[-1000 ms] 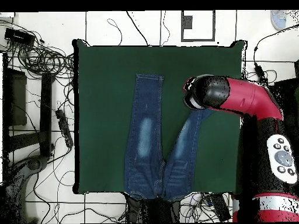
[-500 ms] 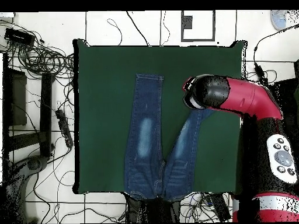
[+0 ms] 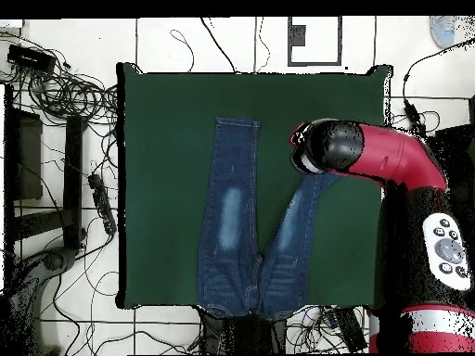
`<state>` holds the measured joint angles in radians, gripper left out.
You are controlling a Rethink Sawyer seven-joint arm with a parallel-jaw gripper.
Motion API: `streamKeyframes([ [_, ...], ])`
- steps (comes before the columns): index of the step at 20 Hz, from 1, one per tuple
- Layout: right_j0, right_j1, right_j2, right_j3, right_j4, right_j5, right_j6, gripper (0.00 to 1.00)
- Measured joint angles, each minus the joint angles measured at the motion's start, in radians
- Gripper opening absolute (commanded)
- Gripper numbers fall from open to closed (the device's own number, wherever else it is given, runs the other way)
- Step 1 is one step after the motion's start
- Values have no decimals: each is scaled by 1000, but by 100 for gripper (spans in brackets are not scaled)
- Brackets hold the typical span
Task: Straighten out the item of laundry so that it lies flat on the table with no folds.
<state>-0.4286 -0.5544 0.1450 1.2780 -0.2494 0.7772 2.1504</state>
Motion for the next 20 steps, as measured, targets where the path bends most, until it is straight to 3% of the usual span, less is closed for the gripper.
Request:
streamKeyframes([
  [20, 0, 50, 10, 0, 12, 0, 0, 100],
])
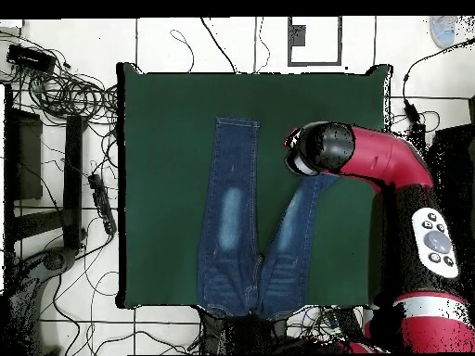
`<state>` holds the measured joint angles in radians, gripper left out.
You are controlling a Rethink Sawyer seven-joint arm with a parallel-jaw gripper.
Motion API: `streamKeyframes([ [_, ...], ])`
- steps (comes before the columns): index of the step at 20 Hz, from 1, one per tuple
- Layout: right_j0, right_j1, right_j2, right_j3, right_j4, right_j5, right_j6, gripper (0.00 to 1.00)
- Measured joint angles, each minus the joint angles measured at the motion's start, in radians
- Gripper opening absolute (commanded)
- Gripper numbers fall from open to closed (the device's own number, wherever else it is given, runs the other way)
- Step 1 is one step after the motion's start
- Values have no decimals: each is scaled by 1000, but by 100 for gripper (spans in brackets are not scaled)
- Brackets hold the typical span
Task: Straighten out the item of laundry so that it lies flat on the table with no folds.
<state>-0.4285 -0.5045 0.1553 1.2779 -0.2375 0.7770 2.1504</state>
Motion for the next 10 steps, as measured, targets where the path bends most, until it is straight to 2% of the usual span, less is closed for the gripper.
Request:
streamKeyframes([
  [10, -3, 39, 30, 0, 0, 0, 0, 100],
])
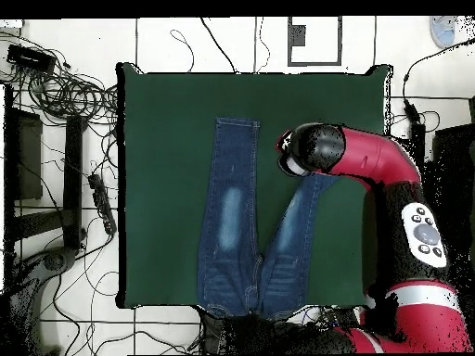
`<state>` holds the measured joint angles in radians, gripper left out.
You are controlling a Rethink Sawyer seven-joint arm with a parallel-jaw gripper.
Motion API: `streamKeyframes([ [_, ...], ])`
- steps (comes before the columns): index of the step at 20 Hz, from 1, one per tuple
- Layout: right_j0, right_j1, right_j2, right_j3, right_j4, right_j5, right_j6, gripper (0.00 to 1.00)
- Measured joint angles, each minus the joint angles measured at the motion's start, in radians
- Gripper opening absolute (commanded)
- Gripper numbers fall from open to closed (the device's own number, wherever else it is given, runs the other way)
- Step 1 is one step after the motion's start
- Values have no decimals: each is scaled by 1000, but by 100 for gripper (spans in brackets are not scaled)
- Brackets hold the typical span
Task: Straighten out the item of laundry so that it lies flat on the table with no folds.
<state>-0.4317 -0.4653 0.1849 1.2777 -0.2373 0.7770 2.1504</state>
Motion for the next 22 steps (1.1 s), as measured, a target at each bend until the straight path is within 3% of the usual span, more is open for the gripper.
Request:
streamKeyframes([
  [22, 0, 29, 2, 0, 0, -1, 0, 100],
])
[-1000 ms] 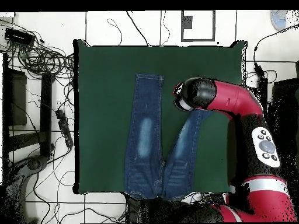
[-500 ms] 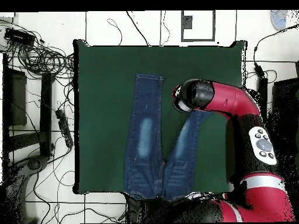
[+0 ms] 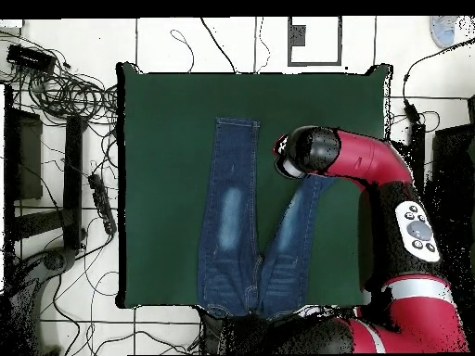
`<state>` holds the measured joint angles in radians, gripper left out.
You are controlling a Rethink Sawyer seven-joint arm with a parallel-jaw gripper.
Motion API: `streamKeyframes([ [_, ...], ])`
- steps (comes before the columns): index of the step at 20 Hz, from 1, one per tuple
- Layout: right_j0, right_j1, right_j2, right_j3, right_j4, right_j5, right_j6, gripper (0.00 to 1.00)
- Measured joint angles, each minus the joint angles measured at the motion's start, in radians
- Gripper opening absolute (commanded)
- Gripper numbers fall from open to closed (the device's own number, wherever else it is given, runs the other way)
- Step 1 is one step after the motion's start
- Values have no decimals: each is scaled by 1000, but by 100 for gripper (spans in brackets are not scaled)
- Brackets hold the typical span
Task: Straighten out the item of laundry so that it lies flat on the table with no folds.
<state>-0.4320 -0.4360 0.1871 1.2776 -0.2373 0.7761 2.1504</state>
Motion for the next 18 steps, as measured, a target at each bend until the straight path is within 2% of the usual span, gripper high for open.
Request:
streamKeyframes([
  [18, -16, -8, 1, 1, 0, -5, 0, 100],
])
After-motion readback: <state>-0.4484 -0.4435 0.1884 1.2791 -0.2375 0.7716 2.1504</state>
